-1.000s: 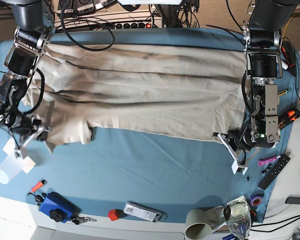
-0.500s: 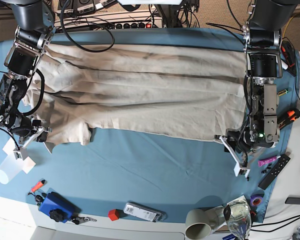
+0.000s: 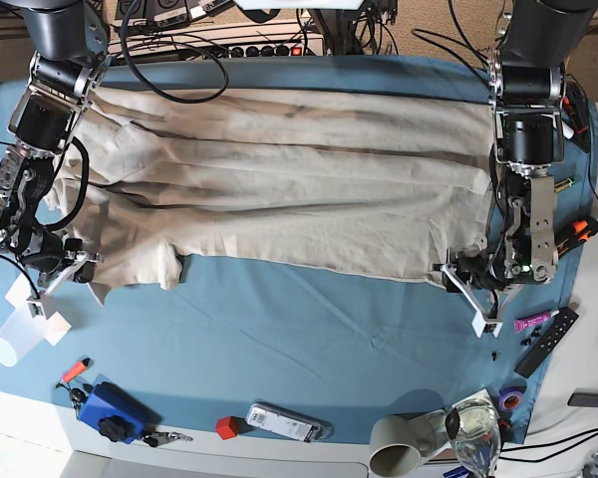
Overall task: Fold the T-shirt properly
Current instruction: 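Hold the shirt ends with both grippers and pull them apart to straighten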
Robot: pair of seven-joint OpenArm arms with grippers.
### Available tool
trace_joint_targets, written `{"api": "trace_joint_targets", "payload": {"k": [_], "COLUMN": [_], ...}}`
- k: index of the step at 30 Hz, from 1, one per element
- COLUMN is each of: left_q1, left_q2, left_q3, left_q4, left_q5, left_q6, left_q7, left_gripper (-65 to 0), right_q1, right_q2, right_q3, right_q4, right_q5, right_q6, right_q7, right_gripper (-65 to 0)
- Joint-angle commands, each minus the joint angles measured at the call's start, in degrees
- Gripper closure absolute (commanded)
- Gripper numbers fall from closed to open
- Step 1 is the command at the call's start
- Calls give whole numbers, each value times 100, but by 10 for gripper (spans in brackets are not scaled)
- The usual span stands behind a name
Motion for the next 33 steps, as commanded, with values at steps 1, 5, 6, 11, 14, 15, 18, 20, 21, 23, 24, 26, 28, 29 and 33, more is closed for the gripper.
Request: {"api": "trace_joint_targets", "payload": {"k": [1, 5, 6, 11, 14, 15, 18, 20, 21, 23, 24, 26, 28, 29, 33], "left_q1": [-4, -4, -7, -24, -133, -186, -380, -507, -568, -654, -673, -675, -649, -636, -597], "left_q2": [50, 223, 269, 442, 424, 420, 404, 407, 407, 407, 407, 404, 385, 358, 177], "left_q3": [28, 28, 28, 28, 28, 26, 26, 26, 28, 28, 26, 26, 28, 28, 26], "left_q4": [-142, -221, -221, -219, -203, -179, -15, 118, 186, 313, 374, 485, 577, 612, 734], "left_q5": [-116, -247, -260, -254, -256, -254, -254, -251, -251, -254, -251, -254, -258, -258, -317], "left_q6": [-26, -26, -26, -20, -11, 0, -2, -4, -4, -4, -7, -26, -26, -24, -31], "left_q7": [278, 675, 763, 1167, 1513, 1635, 1937, 1956, 1958, 1963, 1969, 2006, 2020, 2028, 2046], "left_gripper": [-311, -266, -231, 0, 0, 0, 0, 0, 0, 0, 0, 0, 0, 0, 0], "right_q1": [146, 146, 146, 146, 146, 146, 149, 146, 146, 146, 146, 146, 146, 146, 146], "right_q2": [111, 111, 111, 114, 116, 118, 118, 116, 116, 127, 133, 184, 267, 313, 514], "right_q3": [22, 22, 22, 22, 22, 22, 22, 22, 22, 22, 24, 22, 24, 24, 22], "right_q4": [92, 92, 92, 92, 94, 94, 105, 105, 105, 105, 105, 109, 149, 188, 426], "right_q5": [52, 52, 52, 50, 52, 52, 57, 76, 76, 76, 76, 173, 470, 627, 981], "right_q6": [13, 13, 11, 13, 13, 15, 44, 129, 144, 144, 144, 144, 149, 149, 149], "right_q7": [81, 83, 85, 92, 247, 313, 404, 389, 367, 302, 284, 216, 118, 55, -219], "right_gripper": [0, 0, 0, 0, 0, 0, 0, 0, 0, 0, 0, 0, 0, 0, 0]}}
